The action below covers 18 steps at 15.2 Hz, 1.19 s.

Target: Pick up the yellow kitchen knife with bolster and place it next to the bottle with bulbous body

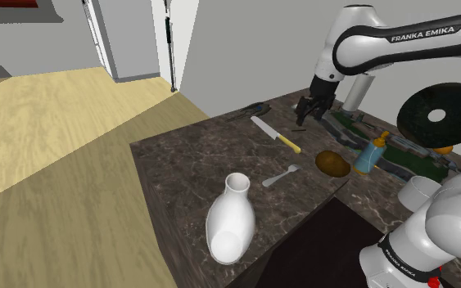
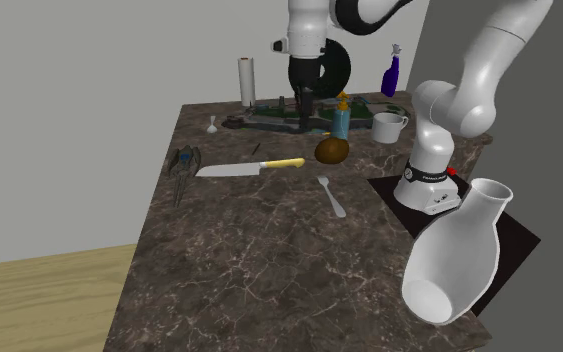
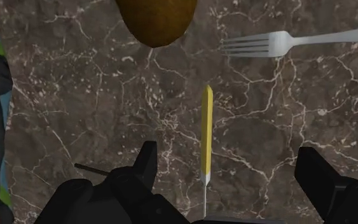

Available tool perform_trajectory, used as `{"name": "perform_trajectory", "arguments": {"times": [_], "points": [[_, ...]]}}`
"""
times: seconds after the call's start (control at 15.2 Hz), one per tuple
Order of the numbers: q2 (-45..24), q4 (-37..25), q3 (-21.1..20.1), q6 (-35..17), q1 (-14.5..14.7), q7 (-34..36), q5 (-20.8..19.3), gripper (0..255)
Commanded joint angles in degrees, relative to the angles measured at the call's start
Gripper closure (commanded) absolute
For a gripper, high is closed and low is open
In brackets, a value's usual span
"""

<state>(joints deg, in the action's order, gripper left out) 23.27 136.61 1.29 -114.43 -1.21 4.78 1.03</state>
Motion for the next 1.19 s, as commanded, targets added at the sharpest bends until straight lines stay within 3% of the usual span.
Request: {"name": "perform_trajectory", "arguments": {"times": [0.0, 0.73, 1.12], "points": [[-4.45, -1.58, -0.03, -3.14, 0.07, -0.18, -0.10, 0], [-28.81, -15.63, 0.51, -14.48, -0.25, -2.00, -0.75, 0], [-32.67, -15.63, 0.51, -18.40, -0.30, -2.17, -0.67, 0]]}}
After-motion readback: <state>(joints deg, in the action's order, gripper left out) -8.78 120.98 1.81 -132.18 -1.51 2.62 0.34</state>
